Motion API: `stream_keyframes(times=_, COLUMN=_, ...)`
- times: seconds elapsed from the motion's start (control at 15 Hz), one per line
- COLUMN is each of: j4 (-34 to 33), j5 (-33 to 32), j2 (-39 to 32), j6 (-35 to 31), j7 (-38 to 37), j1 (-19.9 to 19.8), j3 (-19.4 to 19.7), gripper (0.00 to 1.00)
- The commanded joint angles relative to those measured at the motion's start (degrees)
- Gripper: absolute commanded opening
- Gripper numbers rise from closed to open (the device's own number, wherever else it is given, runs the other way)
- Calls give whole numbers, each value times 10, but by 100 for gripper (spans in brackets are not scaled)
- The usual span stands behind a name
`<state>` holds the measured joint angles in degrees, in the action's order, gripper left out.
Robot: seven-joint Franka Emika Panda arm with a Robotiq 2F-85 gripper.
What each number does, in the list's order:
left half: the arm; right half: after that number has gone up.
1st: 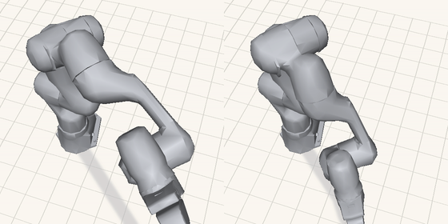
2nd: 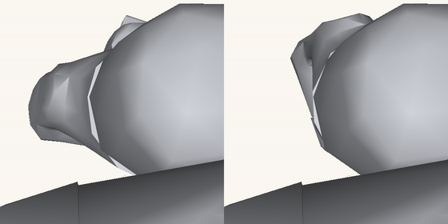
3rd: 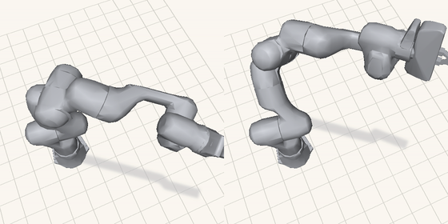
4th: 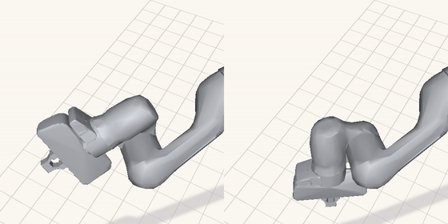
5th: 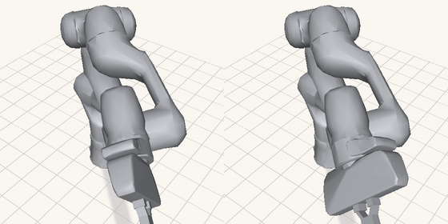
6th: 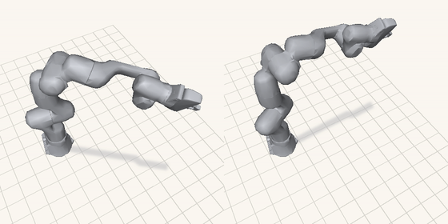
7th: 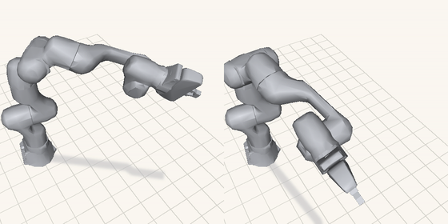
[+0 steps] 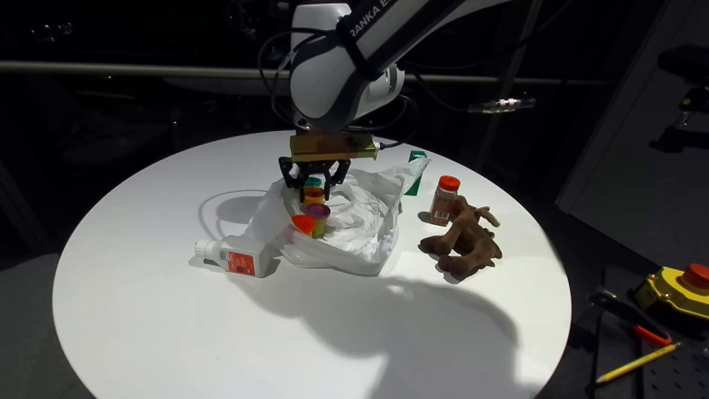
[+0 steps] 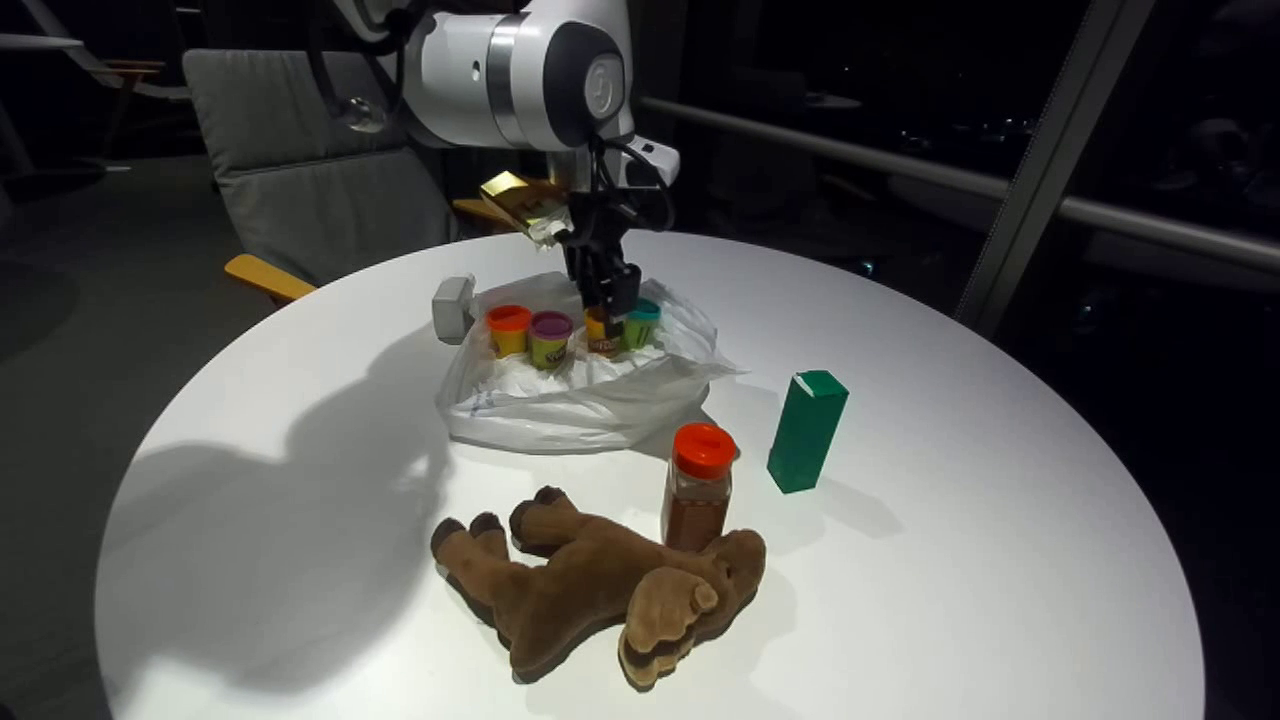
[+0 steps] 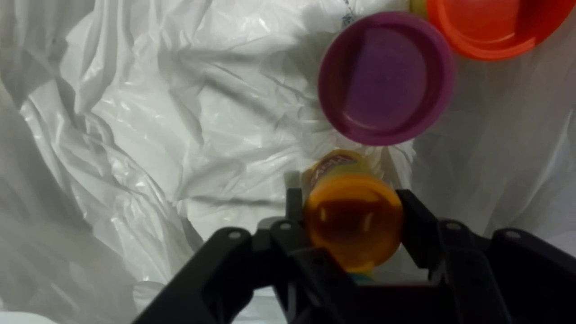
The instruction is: Remove the objects from the plastic and put them on the table
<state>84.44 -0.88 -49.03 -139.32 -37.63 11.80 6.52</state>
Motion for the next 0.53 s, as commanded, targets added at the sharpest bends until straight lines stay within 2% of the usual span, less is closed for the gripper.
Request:
stream_keyframes(times=0.0, j4=14, j5=1, j2=17, j6=-8, j7=-32, j1=13, j3=12, gripper=28)
stream_keyframes(times=0.47, j4=100, j5=-33, j2=127, j6=-13, j7=-106, j1=44, j3=50, gripper=28)
